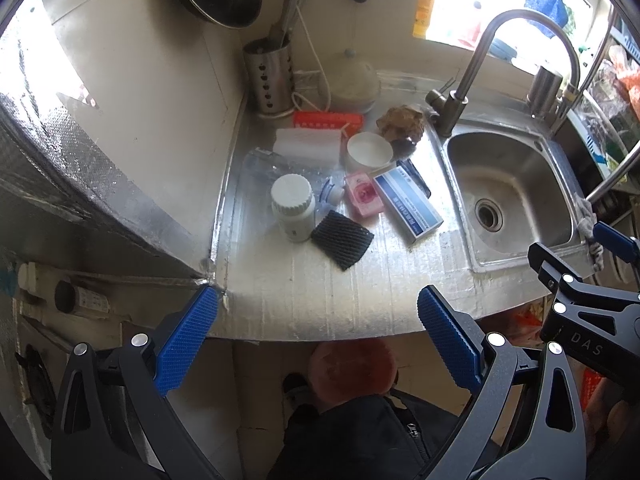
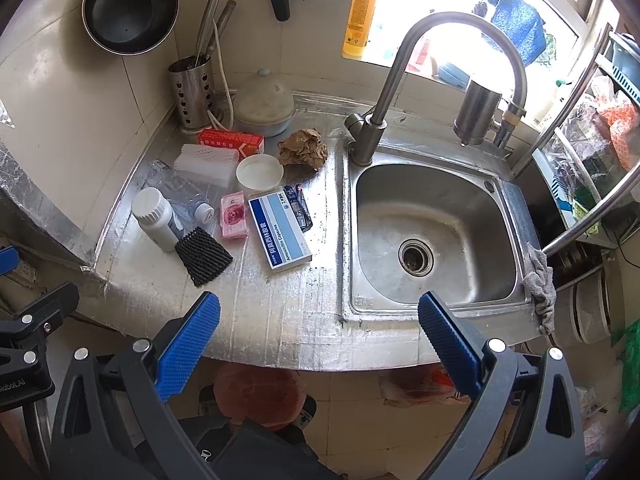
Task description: Collect trash
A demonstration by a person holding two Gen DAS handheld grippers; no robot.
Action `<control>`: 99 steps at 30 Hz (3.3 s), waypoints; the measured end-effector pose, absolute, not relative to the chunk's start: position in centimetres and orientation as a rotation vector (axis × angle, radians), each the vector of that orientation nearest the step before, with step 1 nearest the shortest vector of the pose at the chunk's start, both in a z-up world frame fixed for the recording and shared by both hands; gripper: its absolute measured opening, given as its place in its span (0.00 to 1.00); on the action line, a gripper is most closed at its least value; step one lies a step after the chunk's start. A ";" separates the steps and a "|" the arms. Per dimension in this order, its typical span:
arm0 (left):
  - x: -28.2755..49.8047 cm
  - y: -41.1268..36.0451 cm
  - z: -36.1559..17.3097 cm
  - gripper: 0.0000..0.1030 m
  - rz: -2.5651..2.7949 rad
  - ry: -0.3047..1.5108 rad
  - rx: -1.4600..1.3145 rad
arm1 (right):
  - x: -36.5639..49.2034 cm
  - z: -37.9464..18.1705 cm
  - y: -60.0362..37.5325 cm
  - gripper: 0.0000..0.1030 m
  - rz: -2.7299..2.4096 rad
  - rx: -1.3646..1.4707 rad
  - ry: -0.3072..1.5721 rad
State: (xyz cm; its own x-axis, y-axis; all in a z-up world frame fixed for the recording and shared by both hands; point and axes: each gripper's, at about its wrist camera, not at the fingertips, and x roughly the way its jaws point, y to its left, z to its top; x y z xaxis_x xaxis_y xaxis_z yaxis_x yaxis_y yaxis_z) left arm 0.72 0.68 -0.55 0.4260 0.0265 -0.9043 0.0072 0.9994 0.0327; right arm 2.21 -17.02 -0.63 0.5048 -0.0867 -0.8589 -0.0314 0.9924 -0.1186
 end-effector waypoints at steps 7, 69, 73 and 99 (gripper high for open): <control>0.8 1.1 -0.3 0.95 0.014 1.134 0.029 | 2.3 -0.4 -17.5 0.95 -0.025 -0.085 1.046; 1.2 0.6 -1.6 0.95 -0.152 1.148 -0.030 | 2.5 -0.8 -17.7 0.95 0.038 -0.066 1.033; 1.4 0.7 -2.1 0.95 -0.163 1.147 -0.044 | 2.6 -1.1 -17.6 0.95 0.039 -0.096 1.030; 6.1 1.3 -9.6 0.94 -0.188 1.144 0.000 | 8.5 -9.7 -17.5 0.95 0.151 -0.132 1.111</control>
State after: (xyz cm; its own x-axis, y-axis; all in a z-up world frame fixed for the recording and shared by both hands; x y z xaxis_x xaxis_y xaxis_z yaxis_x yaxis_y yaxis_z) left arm 6.05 1.28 -9.57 0.3998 -0.1481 -0.9046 0.1484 0.9843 -0.0956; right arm 8.54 -17.48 -9.67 0.4356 0.0554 -0.8984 -0.1868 0.9819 -0.0301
